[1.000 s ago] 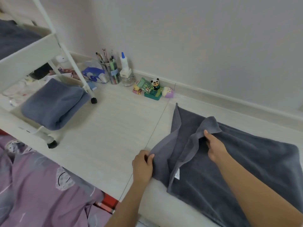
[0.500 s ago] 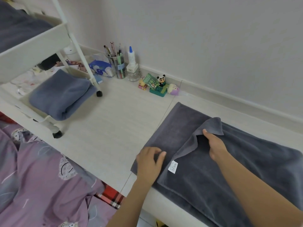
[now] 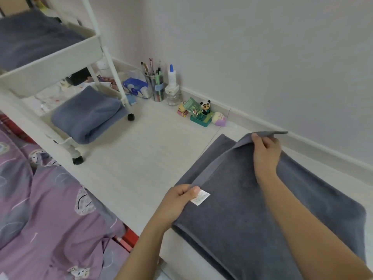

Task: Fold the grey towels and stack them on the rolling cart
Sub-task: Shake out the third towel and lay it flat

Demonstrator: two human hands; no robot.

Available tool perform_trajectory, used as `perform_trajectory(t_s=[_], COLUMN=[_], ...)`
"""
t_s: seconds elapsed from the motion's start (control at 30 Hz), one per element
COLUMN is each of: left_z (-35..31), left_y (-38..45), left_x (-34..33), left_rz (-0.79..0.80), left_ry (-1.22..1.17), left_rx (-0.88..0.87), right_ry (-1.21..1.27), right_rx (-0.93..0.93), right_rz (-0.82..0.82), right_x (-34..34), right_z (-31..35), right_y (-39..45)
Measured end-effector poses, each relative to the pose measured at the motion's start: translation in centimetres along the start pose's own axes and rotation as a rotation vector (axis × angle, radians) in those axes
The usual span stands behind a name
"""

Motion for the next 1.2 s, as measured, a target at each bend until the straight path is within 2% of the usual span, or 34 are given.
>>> perform_trajectory(t_s=[0.03, 0.1, 0.13, 0.23, 0.37, 0.53, 0.63, 0.73, 0.8, 0.9, 0.97, 1.03, 1.2], left_z=[0.5, 1.8, 2.7, 4.9, 5.5, 5.4, 5.3, 4.9, 4.7, 5.2, 5.7, 5.7, 5.1], left_y=[0.2, 0.9, 1.2, 2.0, 2.5, 2.7, 3.0, 3.0, 2.8, 3.1, 3.9, 4.5, 4.6], left_x=[1.4, 4.2, 5.0, 5.4, 5.0, 4.8, 4.7, 4.6, 4.7, 4.9, 4.9, 4.7, 4.1], left_rz=[-0.101, -0.329, -0.393, -0.393, -0.423, -0.503, -0.505, -0.483, -0.505, -0.488, -0.411, -0.368, -0.387], left_ry=[0.104, 0.408, 0.545, 0.799, 1.008, 1.032, 0.855, 0.725, 0.61, 0.498, 0.678, 0.917, 1.137], left_rx=[0.017, 0.094, 0.153, 0.299, 0.29, 0.232, 0.177, 0.151, 0.139, 0.213, 0.342, 0.424, 0.428], right_ry=[-0.164, -0.522, -0.655, -0.864, -0.982, -1.0, -0.982, -0.914, -0.85, -0.915, -1.03, -1.025, -0.93], right_rx=[0.006, -0.083, -0.134, -0.162, -0.095, -0.044, 0.004, -0.009, -0.031, -0.034, -0.095, -0.147, -0.152], right_rz=[0.057, 0.275, 0.39, 0.568, 0.564, 0.454, 0.333, 0.352, 0.304, 0.238, 0.354, 0.435, 0.367], right_x=[-1.5, -5.4, -7.0, -8.5, -8.1, -8.2, -8.1, -7.9, -7.1, -6.4, -6.9, -7.2, -7.0], right_z=[-0.5, -2.8, -4.5, -8.2, -9.3, -8.7, -8.1, -8.4, -8.1, -7.3, -8.1, -9.2, -9.6], right_y=[1.0, 2.5, 2.9, 3.7, 5.7, 8.3, 9.4, 9.7, 10.0, 10.9, 11.3, 11.6, 11.5])
Point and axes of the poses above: each hand's wrist, its own y-axis towards the middle knuckle, its own x-axis out of the back of the hand, z = x × y, the point moved 6 cm from there along y, towards the middle knuckle, and after that the axes turned 10 degrees about z, right-handed, at the moved point
